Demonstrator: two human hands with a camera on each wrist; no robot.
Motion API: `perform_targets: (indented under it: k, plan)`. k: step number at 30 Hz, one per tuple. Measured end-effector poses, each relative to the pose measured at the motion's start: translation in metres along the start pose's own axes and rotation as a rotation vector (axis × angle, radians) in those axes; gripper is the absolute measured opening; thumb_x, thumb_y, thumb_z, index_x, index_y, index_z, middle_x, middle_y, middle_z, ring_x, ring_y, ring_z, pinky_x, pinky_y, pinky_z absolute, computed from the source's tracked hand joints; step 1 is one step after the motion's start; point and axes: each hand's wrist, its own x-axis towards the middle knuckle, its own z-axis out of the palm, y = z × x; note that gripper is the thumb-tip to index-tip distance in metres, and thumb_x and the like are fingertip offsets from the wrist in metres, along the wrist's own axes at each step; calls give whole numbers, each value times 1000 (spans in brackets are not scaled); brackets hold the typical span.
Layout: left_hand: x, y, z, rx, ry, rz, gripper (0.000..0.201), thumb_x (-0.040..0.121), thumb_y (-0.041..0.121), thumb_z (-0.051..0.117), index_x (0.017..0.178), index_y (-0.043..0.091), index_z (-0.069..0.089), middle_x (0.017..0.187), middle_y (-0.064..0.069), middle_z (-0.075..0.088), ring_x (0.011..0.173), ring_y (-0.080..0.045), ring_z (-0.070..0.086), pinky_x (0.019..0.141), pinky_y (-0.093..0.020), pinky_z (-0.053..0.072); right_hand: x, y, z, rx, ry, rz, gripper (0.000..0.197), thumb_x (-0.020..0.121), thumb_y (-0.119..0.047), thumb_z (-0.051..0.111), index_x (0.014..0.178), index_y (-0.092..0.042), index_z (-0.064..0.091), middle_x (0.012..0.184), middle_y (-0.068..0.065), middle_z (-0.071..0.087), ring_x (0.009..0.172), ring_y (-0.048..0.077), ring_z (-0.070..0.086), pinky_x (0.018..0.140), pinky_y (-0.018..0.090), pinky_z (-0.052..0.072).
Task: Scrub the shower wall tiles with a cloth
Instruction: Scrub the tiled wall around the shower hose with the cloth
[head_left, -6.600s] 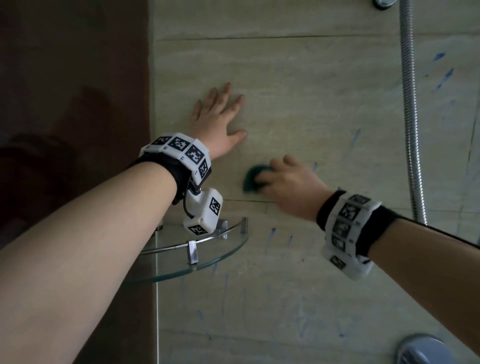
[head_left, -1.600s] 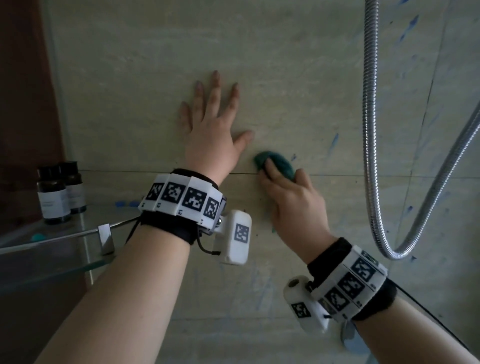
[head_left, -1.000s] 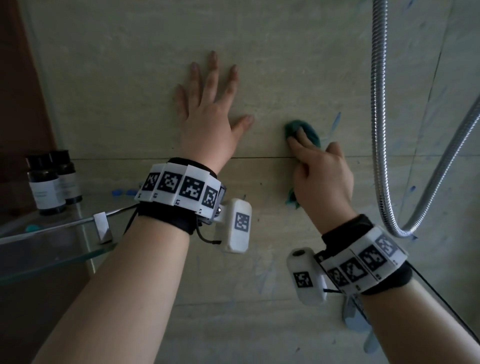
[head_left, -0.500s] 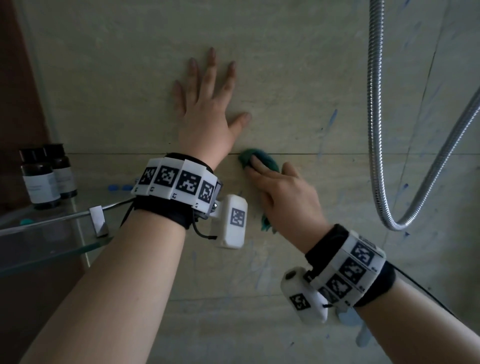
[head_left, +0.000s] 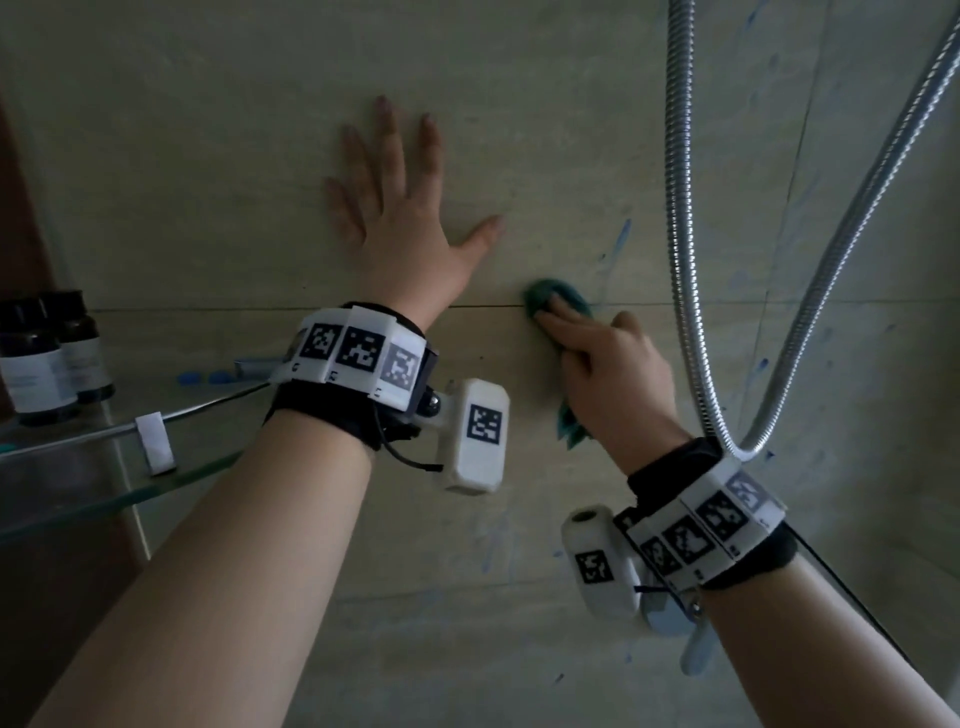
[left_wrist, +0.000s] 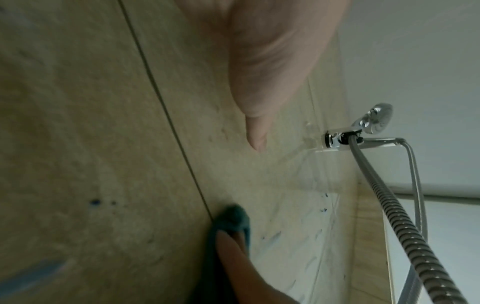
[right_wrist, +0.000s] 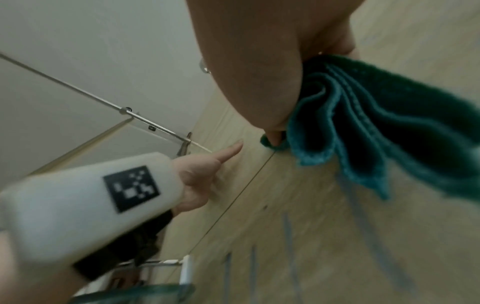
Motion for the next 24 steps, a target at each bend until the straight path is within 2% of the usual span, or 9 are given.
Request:
perform_targets:
  k: [4,6,11,13,16,17,19,22,24]
  plan:
    - [0,9,10,20,24,-29,104,83,67,51,153,19,-9,159,-11,-19,145,-36,-18,114,-53,-10,-2,20,-22,96,100,286,43,96,-3,43,133,-20,55,132,12,56,116,33,48,91,26,36]
    - [0,7,12,32,36,-21,104,83,69,51,153,20,-9,159,-11,-19,145,-36,-17,114,-53,-10,1,22,-19,17,64,368,44,96,-8,41,134,-27,54,130,11,55,112,31,49,78,27,37]
    - [-1,8,12,36,40,-22,105,82,70,50,153,21,-9,159,-10,-19,145,-35,-17,114,-54,-10,1,6,1,-9,-53,117,49,93,-9,43,137,-31,51,134,-5,55,104,24,47,71,28,39]
    - [0,10,11,35,38,-27,105,83,69,51,153,20,-9,159,-10,-19,145,-35,-17,114,-53,-10,0,13,-1,105,-8,137,47,94,-9,45,133,-31,55,116,1,58,100,22,49,76,25,39]
    - [-1,9,12,31,43,-27,104,83,68,52,153,20,-8,159,-10,-18,145,-35,-16,114,-53,-9,6,41,-2,286,112,244,43,91,-13,42,126,-30,62,130,-8,58,119,13,52,106,28,38]
    - [-1,9,12,32,46,-26,105,82,69,52,153,20,-8,159,-10,-17,145,-35,-16,115,-53,-8,9,48,-2,297,162,290,45,87,-21,38,123,-34,64,133,-13,56,122,13,52,105,29,41]
    - [-1,9,12,32,50,-23,105,82,69,52,153,21,-8,160,-10,-17,146,-35,-15,115,-53,-8,18,57,-4,315,226,376,52,80,-28,33,122,-35,64,133,-7,57,120,17,54,96,17,39]
    - [0,8,11,24,46,-23,108,80,69,55,153,20,-8,159,-10,-17,146,-34,-16,115,-53,-8,36,56,-17,402,248,374,50,85,-16,36,128,-24,61,130,2,58,108,11,55,81,4,36]
    - [3,9,8,14,40,-29,111,78,69,58,153,20,-8,159,-10,-18,145,-34,-17,114,-54,-8,44,47,-27,450,210,319,48,92,-2,36,134,-15,55,143,0,47,127,8,45,97,5,35]
